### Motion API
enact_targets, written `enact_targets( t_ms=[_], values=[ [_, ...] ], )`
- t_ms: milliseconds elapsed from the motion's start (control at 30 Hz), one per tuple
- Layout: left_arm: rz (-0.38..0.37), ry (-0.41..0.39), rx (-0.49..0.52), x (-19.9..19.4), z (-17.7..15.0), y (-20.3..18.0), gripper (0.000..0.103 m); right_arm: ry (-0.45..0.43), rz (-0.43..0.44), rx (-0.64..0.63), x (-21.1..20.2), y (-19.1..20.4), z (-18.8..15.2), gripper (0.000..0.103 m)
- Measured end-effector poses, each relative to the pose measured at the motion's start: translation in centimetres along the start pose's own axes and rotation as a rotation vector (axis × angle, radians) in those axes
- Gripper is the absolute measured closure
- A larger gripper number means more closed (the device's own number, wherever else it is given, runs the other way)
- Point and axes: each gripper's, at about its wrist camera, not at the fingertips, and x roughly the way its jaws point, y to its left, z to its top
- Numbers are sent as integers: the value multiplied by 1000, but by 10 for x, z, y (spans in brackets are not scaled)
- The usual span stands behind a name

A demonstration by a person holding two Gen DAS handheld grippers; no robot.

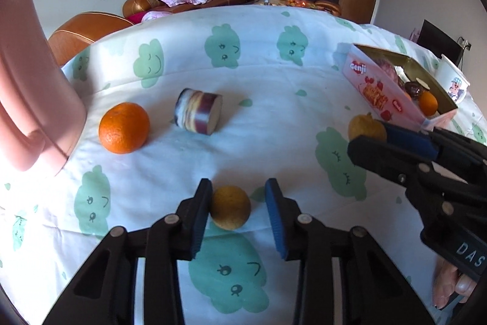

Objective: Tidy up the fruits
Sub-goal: 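Grasp a longan with the right tool while the left tool grasps another longan, then carry both longans into the pink tin box and open both tools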

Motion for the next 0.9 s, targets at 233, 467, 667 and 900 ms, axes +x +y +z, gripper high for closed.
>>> enact_targets(
  t_ms=[233, 467, 667, 900],
  values=[
    [-14, -45, -74, -12, 1, 21, 77, -42, -34, -29, -8, 0, -1, 75],
    [36, -200, -184, -33, 5, 31, 77, -112, -25, -23, -24, -5, 3, 75],
    [154, -248, -175, -36, 7, 18, 77, -116, -32, -44, -22, 0, 1, 75],
    [184, -248, -184, -35, 5, 10, 77, -139, -72, -67, -24, 2, -1, 75]
  ],
)
